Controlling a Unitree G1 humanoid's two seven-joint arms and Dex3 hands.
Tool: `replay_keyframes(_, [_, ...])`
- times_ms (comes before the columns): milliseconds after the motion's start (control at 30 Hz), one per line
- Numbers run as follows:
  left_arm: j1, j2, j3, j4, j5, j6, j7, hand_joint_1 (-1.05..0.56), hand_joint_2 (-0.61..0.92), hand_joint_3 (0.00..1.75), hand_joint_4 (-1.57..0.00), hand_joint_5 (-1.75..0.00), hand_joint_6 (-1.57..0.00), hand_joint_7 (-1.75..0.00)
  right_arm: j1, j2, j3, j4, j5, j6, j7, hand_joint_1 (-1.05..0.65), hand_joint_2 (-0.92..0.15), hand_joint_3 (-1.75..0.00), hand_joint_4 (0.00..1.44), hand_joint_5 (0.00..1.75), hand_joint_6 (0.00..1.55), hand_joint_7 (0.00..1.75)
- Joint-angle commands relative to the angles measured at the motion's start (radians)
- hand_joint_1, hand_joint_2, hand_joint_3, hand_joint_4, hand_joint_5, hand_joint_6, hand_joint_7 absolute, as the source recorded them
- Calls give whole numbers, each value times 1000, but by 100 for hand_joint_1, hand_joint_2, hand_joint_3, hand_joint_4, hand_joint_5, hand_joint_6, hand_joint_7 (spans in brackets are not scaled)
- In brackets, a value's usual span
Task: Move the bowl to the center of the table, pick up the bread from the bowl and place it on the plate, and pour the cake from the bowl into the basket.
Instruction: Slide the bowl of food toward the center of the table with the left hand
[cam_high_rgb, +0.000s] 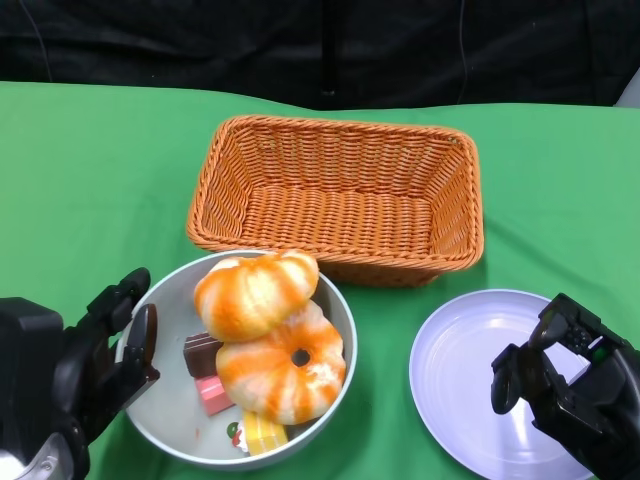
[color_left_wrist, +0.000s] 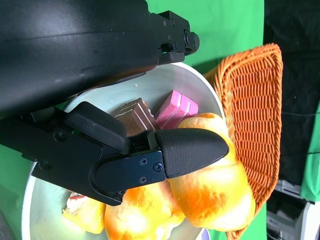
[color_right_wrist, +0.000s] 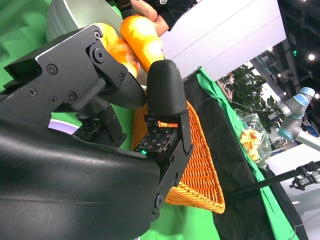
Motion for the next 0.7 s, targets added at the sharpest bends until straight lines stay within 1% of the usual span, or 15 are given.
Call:
replay_keyframes(33, [-2,-5,-10,-20,6,14,15,-103,92,84,0,0,0,0,8,-4,-9,-20,4,9,-10,-9,-52,-126,92,175,82,155])
replay_keyframes(333, [-12,-18,-27,-21,3,24,10,-103,92,83,0,0,0,0,5,-4,-11,-17,4,7,-7,-8,-52,-125,91,175,82,155])
replay_keyframes(567, [-13,-35,-33,-15,-7,2,-2,-101,92,82,0,0,0,0,7,-4,-13,-22,6,13,-10,-8,-53,-123,91,174,82,154])
replay_keyframes(700, [-13,-38,-39,-29,-5,15,1,-101,92,83,0,0,0,0,6,-5,-13,-20,9,11,-3,-8,-52,-126,91,175,82,156])
